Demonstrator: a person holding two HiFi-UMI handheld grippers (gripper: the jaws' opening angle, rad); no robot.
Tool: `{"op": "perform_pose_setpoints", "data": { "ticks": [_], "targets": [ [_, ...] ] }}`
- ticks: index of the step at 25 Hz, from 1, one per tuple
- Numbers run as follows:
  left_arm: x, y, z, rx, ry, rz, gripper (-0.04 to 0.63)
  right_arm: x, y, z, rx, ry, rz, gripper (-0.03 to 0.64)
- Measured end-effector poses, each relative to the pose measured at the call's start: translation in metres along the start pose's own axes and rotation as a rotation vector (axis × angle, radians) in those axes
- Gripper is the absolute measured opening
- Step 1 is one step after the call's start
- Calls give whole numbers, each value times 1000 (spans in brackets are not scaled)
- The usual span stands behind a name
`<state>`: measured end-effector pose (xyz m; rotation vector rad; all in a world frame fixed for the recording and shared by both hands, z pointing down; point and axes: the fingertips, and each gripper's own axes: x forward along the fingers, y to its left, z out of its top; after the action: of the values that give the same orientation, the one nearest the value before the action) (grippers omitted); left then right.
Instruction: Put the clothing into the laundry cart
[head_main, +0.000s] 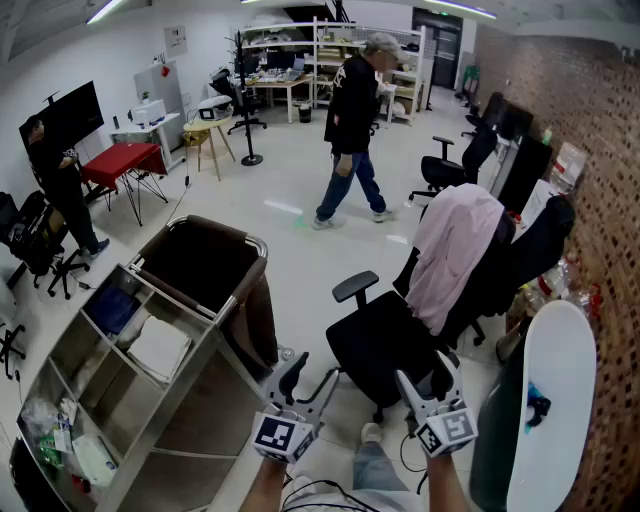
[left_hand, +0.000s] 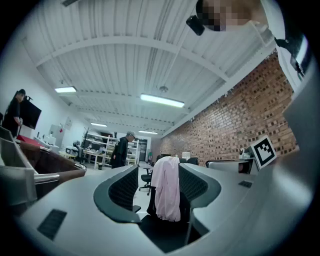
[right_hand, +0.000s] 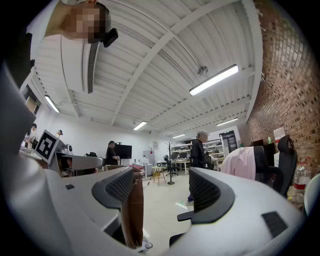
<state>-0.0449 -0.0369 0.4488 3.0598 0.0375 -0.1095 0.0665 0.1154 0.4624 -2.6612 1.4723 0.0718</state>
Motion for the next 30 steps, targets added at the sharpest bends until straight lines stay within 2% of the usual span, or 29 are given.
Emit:
{"op": "perform_pose_setpoints", "data": {
  "ticks": [4, 7, 10, 16, 20, 23, 27, 28, 29, 30],
  "targets": [
    [68, 3, -12, 13, -21, 20, 245, 32, -67, 5, 0, -23, 0, 359],
    [126, -8, -1, 2, -33, 16, 245, 55, -114, 9, -4, -35, 11, 359],
    [179, -11, -3, 49, -45, 22, 246, 72, -161, 12, -15, -50, 8, 359],
    [252, -27, -13, 59, -29, 12, 245, 86, -242, 4, -7, -32, -22, 359],
    [284, -35, -27, 44, 3, -13, 247, 85, -281, -12, 42, -17, -78, 359],
    [303, -42, -25, 65, 15, -68, 247, 88, -297, -18, 37, -6, -127, 359],
    [317, -40, -26, 50, 19, -102, 245, 96, -326, -19, 11, 8, -251, 360],
    [317, -35, -26, 40, 18, -97, 245, 102, -333, -23, -5, 31, -287, 381],
    [316, -30, -26, 35, 21, -93, 245, 109, -340, -28, -22, 59, -322, 446],
    [314, -25, -27, 33, 27, -92, 245, 116, -347, -34, -35, 85, -353, 478]
  ]
}}
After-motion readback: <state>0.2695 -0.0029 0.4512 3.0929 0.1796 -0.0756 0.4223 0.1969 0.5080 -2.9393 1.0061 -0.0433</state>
